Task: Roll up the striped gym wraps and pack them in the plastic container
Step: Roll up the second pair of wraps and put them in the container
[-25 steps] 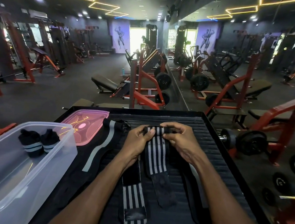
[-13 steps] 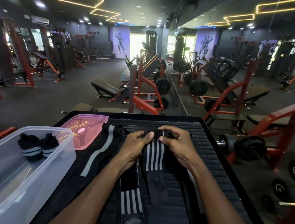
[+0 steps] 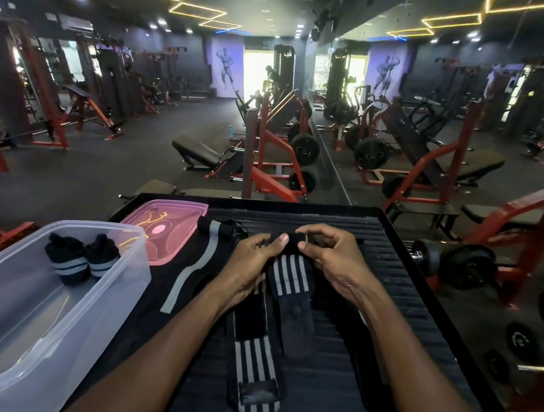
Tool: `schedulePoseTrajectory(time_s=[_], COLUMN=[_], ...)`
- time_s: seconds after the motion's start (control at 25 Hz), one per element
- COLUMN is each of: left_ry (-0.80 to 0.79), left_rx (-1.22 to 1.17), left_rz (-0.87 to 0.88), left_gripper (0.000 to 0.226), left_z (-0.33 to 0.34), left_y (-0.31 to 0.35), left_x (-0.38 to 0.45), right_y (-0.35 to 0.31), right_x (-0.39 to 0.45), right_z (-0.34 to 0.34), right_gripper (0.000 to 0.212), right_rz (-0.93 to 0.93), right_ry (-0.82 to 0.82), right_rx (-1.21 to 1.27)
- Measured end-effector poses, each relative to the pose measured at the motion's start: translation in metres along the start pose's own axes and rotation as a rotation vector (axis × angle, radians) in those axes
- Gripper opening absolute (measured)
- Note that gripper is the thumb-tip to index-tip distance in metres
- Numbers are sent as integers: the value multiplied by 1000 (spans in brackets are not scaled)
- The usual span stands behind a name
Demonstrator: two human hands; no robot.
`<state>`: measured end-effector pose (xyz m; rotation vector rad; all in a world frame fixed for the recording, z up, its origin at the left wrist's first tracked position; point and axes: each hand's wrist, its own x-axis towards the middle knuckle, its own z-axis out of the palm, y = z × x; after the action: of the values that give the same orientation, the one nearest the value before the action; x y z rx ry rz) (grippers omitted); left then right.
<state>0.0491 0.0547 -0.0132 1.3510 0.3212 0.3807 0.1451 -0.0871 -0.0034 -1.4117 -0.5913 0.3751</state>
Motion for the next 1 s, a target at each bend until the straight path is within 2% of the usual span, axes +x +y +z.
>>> schedulePoseTrajectory(time_s=[0.08, 0.16, 0.28, 0.4, 0.48, 0.6, 0.68, 0.76, 0.84, 0.92, 1.0], left_ry=[9, 15, 9, -16, -29, 21, 36, 25, 12, 1, -29], left_rx=[34, 26, 73, 23, -77, 18, 53, 88, 159, 180, 72], left_rz=[12, 65, 125, 97, 25, 42, 104, 158, 200, 208, 138], left_gripper=[25, 21, 30, 32, 20, 17, 10, 21, 29, 32, 27], left_z=[-2, -4, -6, -6, -5, -6, -8, -8, -8, -6, -5], left_y=[-2, -2, 1, 4, 6, 3, 3, 3, 4, 5, 6], left_x=[1, 0, -1, -2, -4, -2, 0, 0, -2, -4, -4], right_y=[1, -2, -4, -6, -7, -9, -10, -13, -10, -6, -4], right_x=[0, -2, -5, -6, -6, -9, -8, -9, -9, -7, -5], right_z=[4, 8, 11, 9, 9, 10, 10, 10, 10, 10, 8], right_gripper=[30, 21, 11, 20, 30, 40, 38, 28, 17, 16, 27], right_rz=[-10, 39, 121, 52, 15, -39, -9, 116, 171, 110, 27], right_ry=[6, 19, 8, 35, 28, -7, -44, -92, -109, -55, -16], right_rx=[-11, 52, 116, 87, 52, 5, 42, 164, 167, 90, 63])
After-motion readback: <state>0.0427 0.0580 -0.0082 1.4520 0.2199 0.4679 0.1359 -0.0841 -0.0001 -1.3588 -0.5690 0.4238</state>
